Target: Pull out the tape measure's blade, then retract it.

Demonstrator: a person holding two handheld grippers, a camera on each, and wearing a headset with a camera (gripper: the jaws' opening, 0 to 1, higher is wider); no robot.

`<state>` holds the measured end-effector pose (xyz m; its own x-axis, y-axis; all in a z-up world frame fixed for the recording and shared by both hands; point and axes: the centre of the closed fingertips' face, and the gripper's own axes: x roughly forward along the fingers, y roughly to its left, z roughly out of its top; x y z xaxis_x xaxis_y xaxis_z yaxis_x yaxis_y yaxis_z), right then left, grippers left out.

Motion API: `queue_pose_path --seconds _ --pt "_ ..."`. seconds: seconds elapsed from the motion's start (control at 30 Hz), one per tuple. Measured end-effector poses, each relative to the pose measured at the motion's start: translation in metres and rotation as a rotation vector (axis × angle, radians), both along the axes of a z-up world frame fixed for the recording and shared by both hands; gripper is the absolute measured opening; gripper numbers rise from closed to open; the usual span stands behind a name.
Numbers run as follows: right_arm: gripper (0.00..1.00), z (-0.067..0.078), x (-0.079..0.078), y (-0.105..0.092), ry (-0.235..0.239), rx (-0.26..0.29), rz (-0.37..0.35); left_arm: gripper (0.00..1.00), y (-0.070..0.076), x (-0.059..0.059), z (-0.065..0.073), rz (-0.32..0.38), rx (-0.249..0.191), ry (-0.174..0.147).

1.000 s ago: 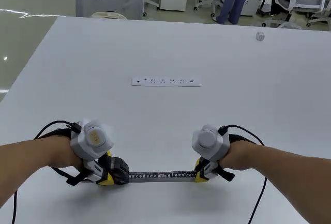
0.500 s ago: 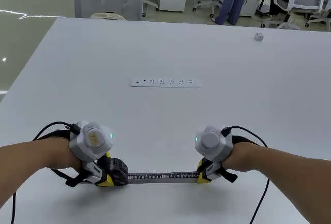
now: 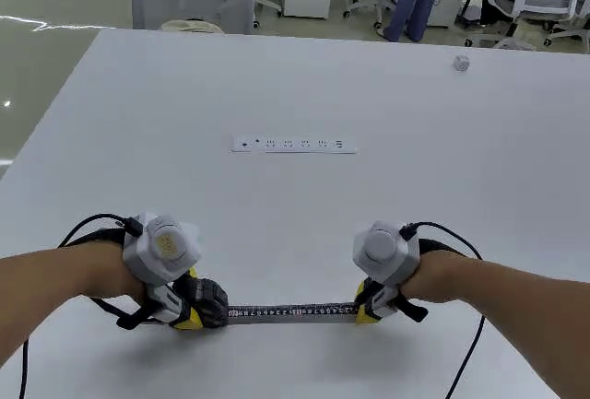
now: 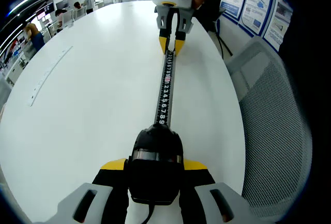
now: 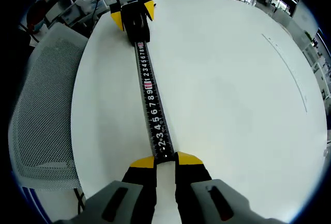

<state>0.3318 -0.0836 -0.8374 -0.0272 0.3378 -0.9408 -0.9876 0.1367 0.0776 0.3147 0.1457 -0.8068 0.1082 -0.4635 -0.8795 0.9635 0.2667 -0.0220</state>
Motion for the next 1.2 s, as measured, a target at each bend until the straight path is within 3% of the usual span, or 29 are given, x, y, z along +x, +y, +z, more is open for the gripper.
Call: queue_pose_path --seconds 1.2 --pt "0.11 0.0 0.0 -0.015 -0.003 -0.005 -0.004 0.34 0.0 0.001 -0.001 0.004 0.0 0.002"
